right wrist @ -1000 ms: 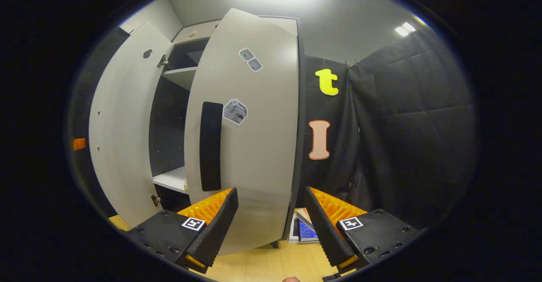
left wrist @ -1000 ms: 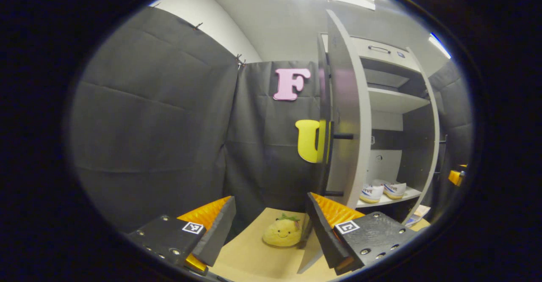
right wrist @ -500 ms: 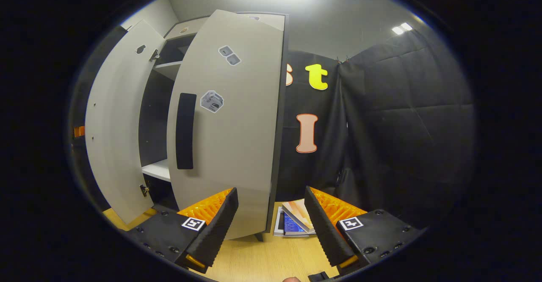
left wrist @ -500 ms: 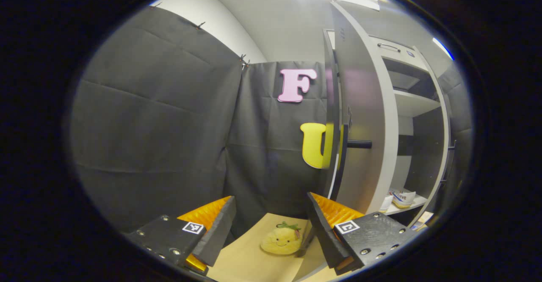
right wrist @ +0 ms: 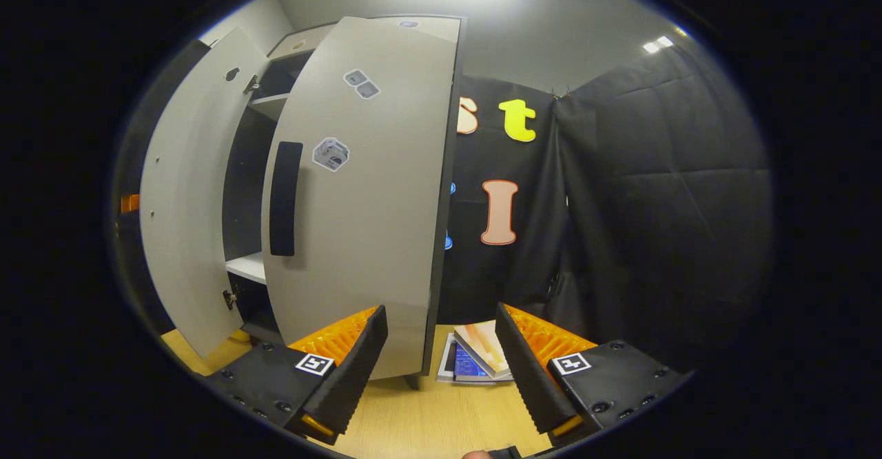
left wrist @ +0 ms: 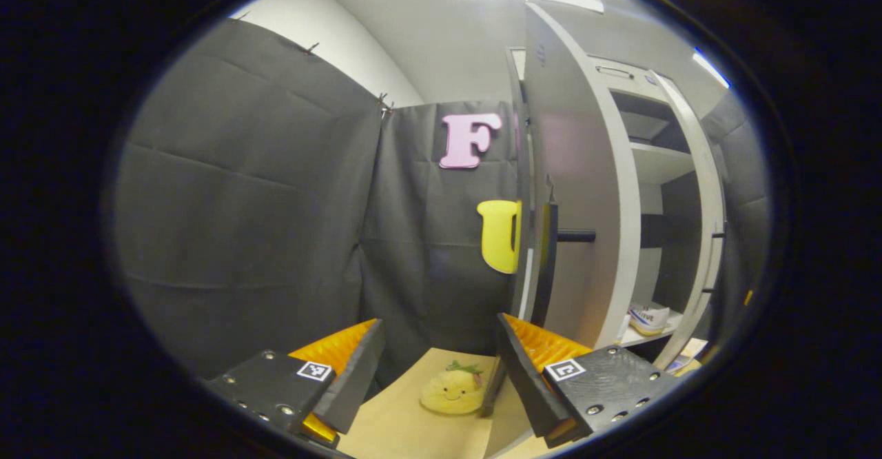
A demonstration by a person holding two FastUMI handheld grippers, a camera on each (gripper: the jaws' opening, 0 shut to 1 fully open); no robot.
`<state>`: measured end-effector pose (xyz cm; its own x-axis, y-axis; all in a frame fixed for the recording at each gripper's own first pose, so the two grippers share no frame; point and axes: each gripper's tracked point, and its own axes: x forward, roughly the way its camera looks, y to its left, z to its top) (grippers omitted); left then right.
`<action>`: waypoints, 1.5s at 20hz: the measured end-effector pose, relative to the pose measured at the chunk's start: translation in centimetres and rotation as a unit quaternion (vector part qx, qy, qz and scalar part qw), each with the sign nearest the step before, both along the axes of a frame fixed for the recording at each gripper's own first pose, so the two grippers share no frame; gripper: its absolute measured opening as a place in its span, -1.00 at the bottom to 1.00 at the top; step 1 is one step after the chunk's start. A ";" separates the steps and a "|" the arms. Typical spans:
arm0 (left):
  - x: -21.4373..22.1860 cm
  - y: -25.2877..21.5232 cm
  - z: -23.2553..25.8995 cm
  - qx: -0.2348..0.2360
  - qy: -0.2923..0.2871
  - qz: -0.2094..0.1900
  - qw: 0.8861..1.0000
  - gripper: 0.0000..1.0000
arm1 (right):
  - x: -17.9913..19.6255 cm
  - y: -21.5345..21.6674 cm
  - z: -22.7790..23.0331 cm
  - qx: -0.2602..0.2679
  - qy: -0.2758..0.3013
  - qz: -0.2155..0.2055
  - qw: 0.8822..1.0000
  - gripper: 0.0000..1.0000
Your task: Grab one shoe with the right hand and put it into the shoe cabinet, grab the other shoe with the left hand and put it into the shoe cabinet; then close the right door with the right hand and the left door with the left hand.
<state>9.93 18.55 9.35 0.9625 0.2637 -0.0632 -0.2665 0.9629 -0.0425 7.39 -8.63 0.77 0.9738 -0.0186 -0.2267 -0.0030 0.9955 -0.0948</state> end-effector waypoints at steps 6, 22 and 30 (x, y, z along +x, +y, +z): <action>0.2 -4.1 0.0 -0.012 -0.010 -0.019 1.000 0.87 | 0.0 -0.7 0.0 0.012 0.005 0.016 1.000 0.97; 4.2 -15.5 -1.0 -0.006 -0.007 -0.079 0.997 0.87 | -0.7 -4.4 -0.4 0.035 0.005 0.017 0.999 0.97; 1.7 -15.5 -2.3 0.003 0.011 -0.078 0.997 0.87 | -0.7 -2.0 0.5 0.057 -0.007 0.043 0.997 0.97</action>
